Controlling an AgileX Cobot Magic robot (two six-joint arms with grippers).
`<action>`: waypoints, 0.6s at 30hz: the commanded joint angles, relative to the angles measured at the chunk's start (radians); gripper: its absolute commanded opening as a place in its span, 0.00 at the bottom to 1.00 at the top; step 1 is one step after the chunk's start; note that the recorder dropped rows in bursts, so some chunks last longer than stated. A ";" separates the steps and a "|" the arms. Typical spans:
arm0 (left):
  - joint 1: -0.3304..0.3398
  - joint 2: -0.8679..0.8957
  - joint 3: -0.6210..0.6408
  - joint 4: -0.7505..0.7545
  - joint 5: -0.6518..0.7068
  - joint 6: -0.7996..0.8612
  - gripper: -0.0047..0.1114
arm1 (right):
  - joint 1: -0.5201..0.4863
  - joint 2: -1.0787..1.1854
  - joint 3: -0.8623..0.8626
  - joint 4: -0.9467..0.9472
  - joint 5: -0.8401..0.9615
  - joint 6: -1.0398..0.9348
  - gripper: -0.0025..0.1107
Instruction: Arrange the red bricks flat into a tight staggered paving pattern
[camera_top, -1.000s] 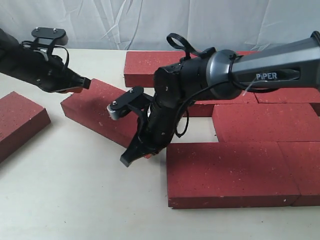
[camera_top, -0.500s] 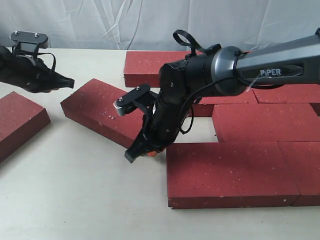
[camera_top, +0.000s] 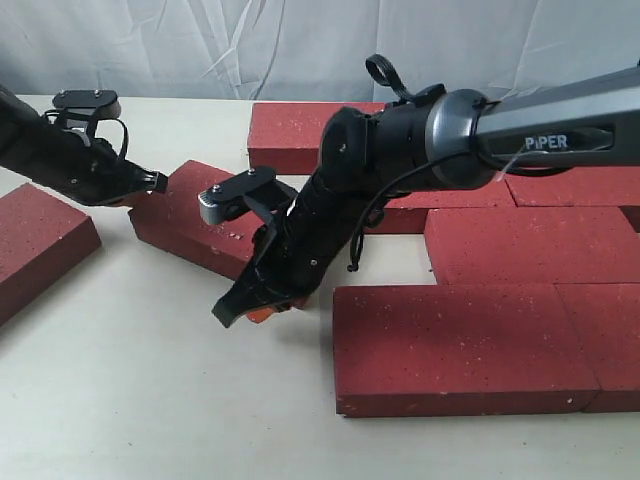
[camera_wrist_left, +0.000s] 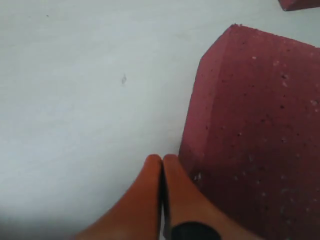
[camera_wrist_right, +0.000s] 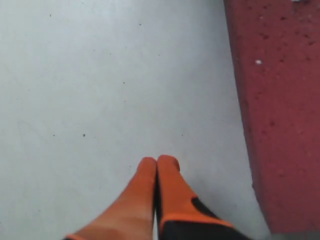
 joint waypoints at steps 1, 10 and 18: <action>-0.002 0.002 -0.003 -0.011 0.066 0.002 0.04 | -0.004 0.026 -0.007 0.000 -0.009 -0.011 0.01; -0.002 0.002 -0.003 -0.007 0.147 0.002 0.04 | -0.004 0.032 -0.015 -0.165 -0.003 0.094 0.01; -0.002 0.002 -0.003 0.037 0.221 0.002 0.04 | -0.004 0.019 -0.015 -0.278 0.030 0.147 0.01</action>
